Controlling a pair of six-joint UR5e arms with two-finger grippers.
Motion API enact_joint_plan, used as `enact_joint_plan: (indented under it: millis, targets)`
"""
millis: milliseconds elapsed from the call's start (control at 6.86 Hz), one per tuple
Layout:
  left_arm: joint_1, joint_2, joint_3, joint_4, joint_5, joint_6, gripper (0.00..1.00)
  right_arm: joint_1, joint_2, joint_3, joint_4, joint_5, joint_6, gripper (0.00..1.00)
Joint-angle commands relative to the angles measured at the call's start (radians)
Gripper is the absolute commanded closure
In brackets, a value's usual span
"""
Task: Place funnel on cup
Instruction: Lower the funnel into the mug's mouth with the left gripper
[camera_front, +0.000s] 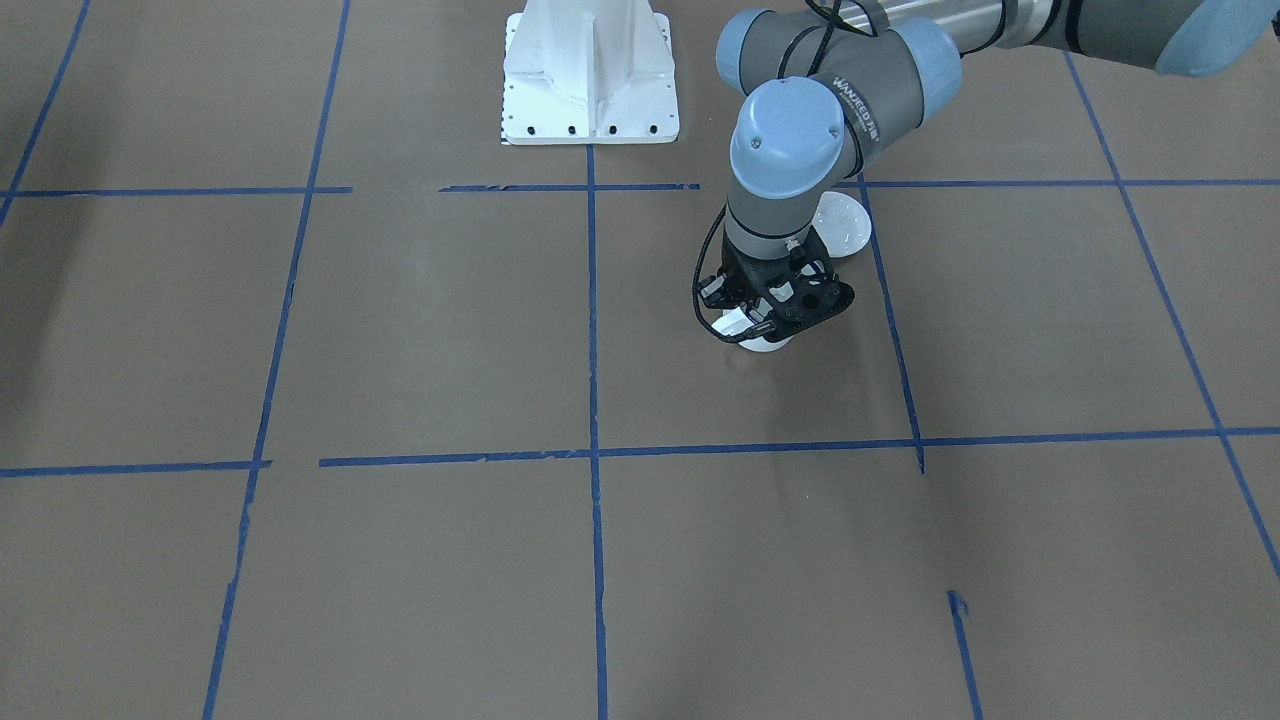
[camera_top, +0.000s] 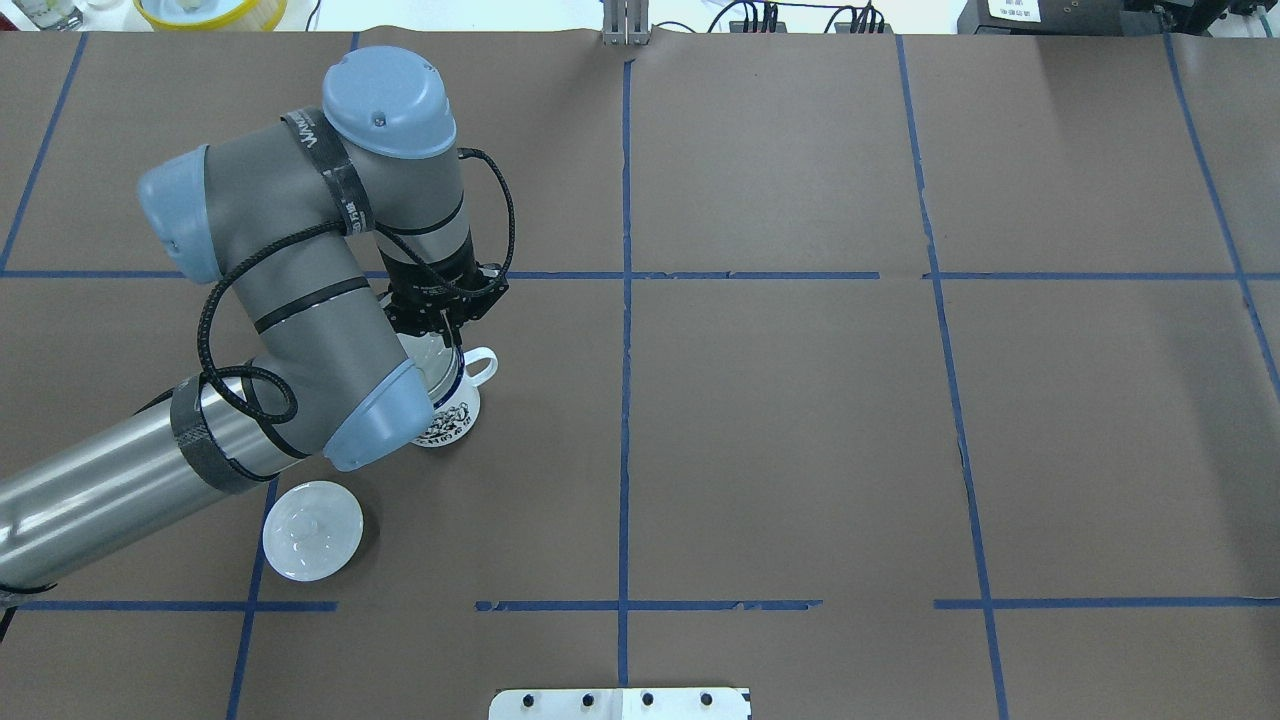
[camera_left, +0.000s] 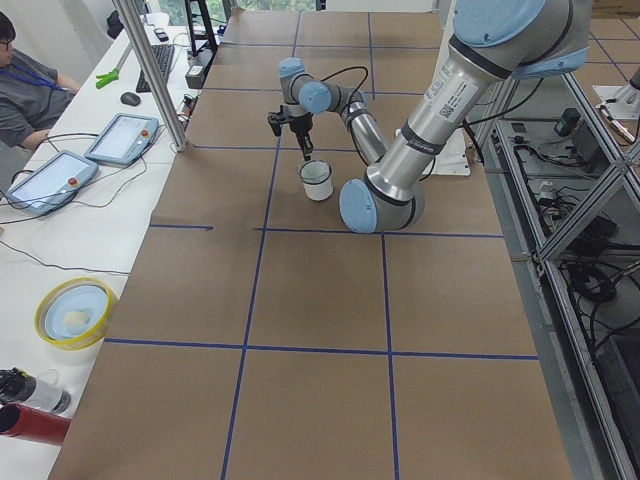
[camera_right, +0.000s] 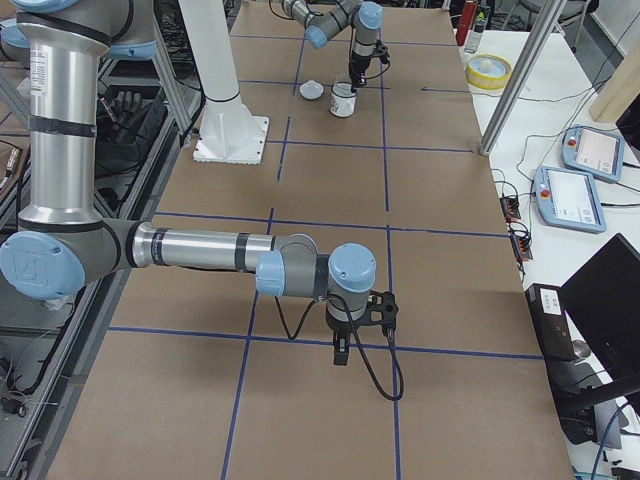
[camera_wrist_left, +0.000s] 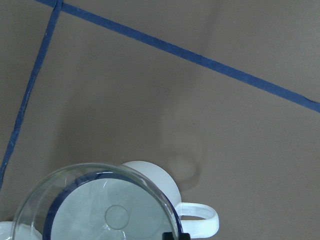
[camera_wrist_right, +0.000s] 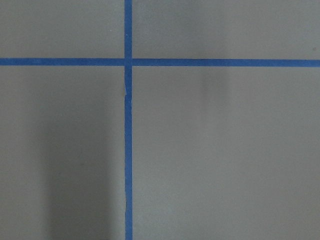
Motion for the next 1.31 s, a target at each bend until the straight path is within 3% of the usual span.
enact_joint_plan:
  millis: [0, 583, 729, 875, 1021, 1167]
  targets:
    - [0.008, -0.001, -0.007, -0.002, -0.006, -0.003, 1.0, 0.0, 0.0, 0.0, 0.0, 0.0, 0.0, 0.0]
    - [0.025, 0.002, -0.008, -0.002, -0.006, -0.007, 1.0, 0.0, 0.0, 0.0, 0.0, 0.0, 0.0, 0.0]
    - [0.025, 0.003, -0.008, -0.002, -0.004, -0.003, 0.82, 0.0, 0.0, 0.0, 0.0, 0.0, 0.0, 0.0]
    - [0.025, 0.003, -0.014, -0.005, 0.0, -0.007, 0.04, 0.0, 0.0, 0.0, 0.0, 0.0, 0.0, 0.0]
    - [0.024, 0.005, -0.035, -0.008, 0.002, -0.009, 0.0, 0.0, 0.0, 0.0, 0.0, 0.0, 0.0, 0.0]
    - [0.013, 0.037, -0.118, -0.008, 0.006, 0.0, 0.0, 0.0, 0.0, 0.0, 0.0, 0.0, 0.0, 0.0]
